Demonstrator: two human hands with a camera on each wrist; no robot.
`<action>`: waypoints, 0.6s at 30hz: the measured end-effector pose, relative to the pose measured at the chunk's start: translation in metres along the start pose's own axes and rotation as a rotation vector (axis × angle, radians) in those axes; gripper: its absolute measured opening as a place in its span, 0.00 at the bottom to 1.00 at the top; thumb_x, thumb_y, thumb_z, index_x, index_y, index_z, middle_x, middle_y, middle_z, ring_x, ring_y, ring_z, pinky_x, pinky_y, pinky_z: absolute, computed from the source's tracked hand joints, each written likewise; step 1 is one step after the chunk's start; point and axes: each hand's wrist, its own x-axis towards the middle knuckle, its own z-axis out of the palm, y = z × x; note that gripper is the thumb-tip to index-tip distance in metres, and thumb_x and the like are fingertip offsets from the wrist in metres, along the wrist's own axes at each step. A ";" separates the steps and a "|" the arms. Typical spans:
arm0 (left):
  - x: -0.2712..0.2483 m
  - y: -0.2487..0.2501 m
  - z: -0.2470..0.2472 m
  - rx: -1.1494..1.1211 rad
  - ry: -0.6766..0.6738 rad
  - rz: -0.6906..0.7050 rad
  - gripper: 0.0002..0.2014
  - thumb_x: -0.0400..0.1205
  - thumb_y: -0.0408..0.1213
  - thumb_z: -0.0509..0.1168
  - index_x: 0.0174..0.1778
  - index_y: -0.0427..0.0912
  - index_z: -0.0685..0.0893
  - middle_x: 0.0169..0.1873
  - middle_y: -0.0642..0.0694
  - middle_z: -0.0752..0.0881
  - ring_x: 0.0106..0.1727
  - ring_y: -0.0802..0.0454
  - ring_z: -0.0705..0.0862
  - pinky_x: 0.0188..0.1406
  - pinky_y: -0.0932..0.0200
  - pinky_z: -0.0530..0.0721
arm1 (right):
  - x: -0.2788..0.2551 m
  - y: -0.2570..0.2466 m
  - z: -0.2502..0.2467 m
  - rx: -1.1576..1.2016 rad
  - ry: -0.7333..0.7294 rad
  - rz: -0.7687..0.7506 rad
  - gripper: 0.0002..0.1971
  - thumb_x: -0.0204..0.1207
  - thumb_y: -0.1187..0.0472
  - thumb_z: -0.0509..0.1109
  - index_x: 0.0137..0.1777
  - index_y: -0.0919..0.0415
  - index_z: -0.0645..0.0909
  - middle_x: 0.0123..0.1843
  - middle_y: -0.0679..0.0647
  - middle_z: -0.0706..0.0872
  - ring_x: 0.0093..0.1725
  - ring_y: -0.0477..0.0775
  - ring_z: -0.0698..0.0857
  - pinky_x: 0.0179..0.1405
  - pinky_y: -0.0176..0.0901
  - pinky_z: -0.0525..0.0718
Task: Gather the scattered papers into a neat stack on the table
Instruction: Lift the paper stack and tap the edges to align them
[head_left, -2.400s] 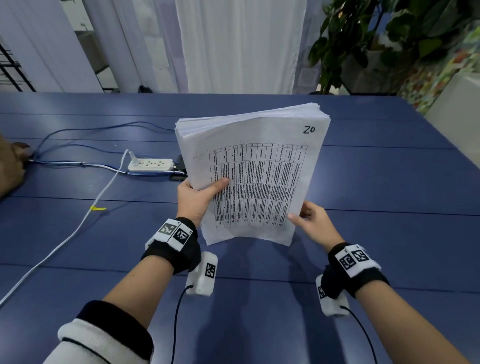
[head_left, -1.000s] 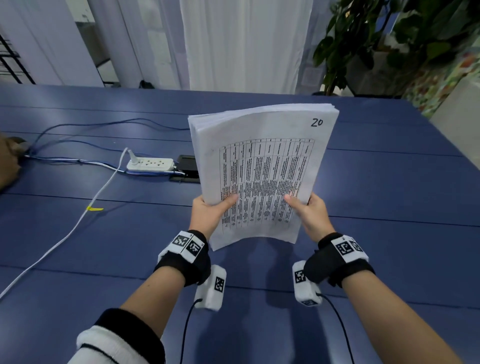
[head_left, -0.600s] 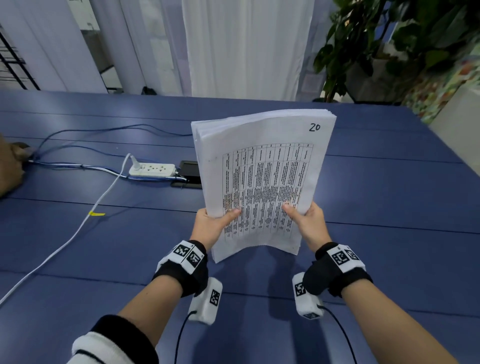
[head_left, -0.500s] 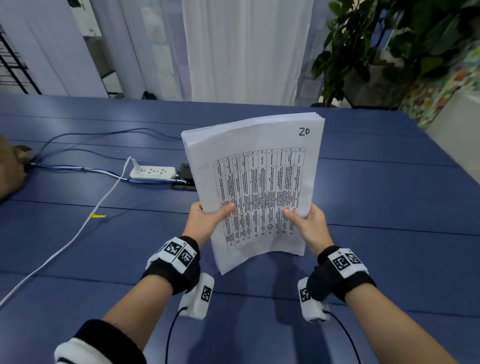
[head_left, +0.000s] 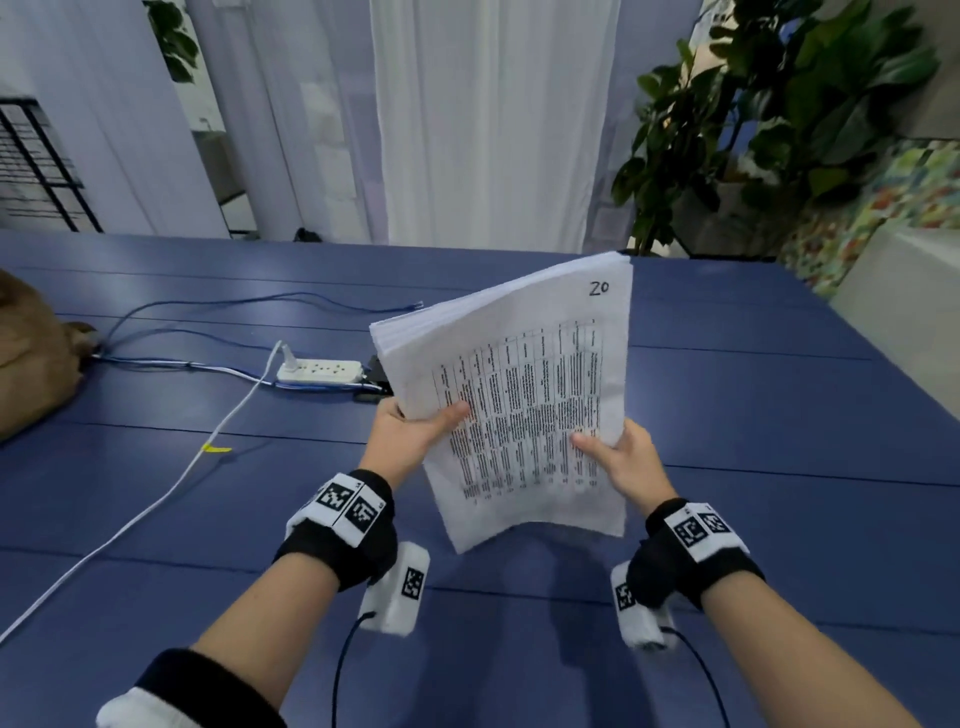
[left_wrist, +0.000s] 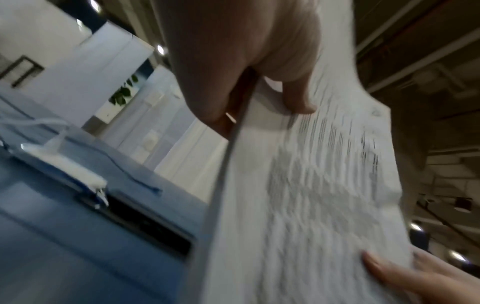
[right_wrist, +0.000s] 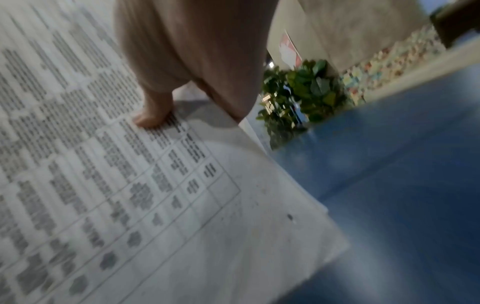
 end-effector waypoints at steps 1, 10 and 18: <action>0.004 0.006 -0.007 -0.026 0.031 0.004 0.09 0.74 0.22 0.69 0.41 0.41 0.85 0.30 0.60 0.91 0.35 0.65 0.89 0.36 0.68 0.87 | 0.003 -0.010 -0.006 -0.033 -0.039 -0.013 0.08 0.74 0.71 0.71 0.50 0.60 0.80 0.48 0.52 0.87 0.40 0.30 0.88 0.40 0.23 0.84; 0.018 0.020 -0.060 0.245 -0.060 -0.037 0.21 0.63 0.25 0.79 0.48 0.47 0.85 0.38 0.46 0.90 0.37 0.55 0.88 0.38 0.65 0.88 | 0.030 -0.092 -0.048 -0.766 -0.275 -0.171 0.07 0.70 0.61 0.77 0.44 0.53 0.82 0.38 0.49 0.86 0.37 0.48 0.83 0.41 0.45 0.78; 0.002 -0.003 -0.027 0.128 -0.069 -0.039 0.08 0.73 0.24 0.72 0.43 0.41 0.86 0.30 0.59 0.90 0.35 0.65 0.88 0.38 0.71 0.86 | 0.035 -0.101 -0.010 -1.179 -0.493 -0.234 0.19 0.69 0.56 0.76 0.28 0.47 0.67 0.28 0.44 0.75 0.33 0.46 0.74 0.35 0.46 0.71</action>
